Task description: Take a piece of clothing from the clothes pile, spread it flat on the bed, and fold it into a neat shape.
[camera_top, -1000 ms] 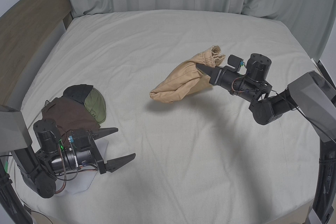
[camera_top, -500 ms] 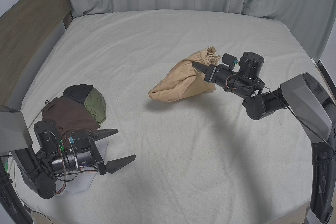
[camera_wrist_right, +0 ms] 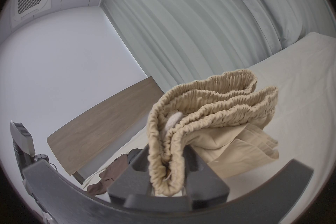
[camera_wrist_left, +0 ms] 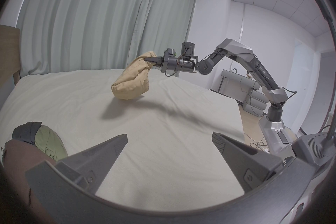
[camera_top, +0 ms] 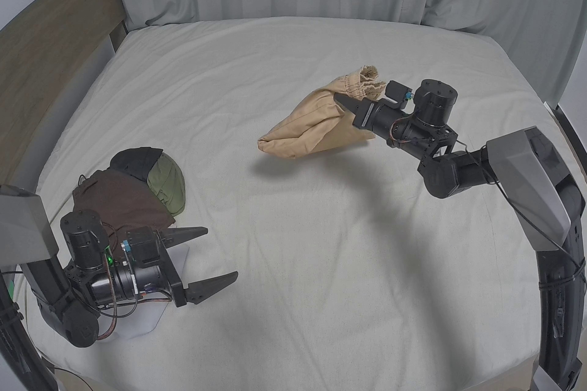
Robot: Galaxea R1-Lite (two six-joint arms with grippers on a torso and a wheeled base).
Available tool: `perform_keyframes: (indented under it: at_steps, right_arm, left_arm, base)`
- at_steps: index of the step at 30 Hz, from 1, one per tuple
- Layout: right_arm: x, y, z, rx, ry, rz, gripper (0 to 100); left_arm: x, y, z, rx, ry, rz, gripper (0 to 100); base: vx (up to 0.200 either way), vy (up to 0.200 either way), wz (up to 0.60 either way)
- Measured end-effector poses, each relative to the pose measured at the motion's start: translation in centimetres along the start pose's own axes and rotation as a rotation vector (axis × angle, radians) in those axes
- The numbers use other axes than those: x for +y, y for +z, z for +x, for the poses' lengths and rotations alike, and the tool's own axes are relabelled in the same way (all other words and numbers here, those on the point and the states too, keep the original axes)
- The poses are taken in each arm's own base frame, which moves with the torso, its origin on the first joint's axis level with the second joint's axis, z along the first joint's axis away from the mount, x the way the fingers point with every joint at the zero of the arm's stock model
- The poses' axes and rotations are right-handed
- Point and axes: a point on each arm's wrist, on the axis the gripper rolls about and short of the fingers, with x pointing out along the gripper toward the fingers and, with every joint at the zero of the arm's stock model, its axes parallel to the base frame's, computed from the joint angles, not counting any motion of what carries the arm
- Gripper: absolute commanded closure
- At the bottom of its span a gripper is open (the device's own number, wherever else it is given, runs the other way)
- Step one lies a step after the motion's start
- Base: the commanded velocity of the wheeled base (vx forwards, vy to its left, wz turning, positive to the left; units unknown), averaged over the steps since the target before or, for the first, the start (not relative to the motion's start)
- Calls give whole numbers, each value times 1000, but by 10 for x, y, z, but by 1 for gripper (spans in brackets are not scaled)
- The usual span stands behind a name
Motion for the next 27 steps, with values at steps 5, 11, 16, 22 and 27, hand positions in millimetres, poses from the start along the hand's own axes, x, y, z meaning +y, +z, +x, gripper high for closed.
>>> perform_keyframes:
  at_steps: [5,11,16,22,27]
  right_arm:
    - [-10,-20,4,17,-12,9,100]
    - [-23,-45,1,64,-41,33,100]
    - [-32,-69,-13,137,-83,68,100]
    - [-33,-91,-35,229,-129,111,100]
    - [-32,-104,-51,266,-148,124,100]
  left_arm:
    - [0,0,0,0,0,-1,0]
    - [0,0,0,1,0,-1,0]
    - [-1,-1,-1,4,1,-4,0]
    - [-1,0,-2,3,1,-2,0]
    - [-1,0,-2,3,1,-2,0]
  base:
    - [0,0,0]
    - [0,0,0]
    - [0,0,0]
    - [0,0,0]
    - [0,0,0]
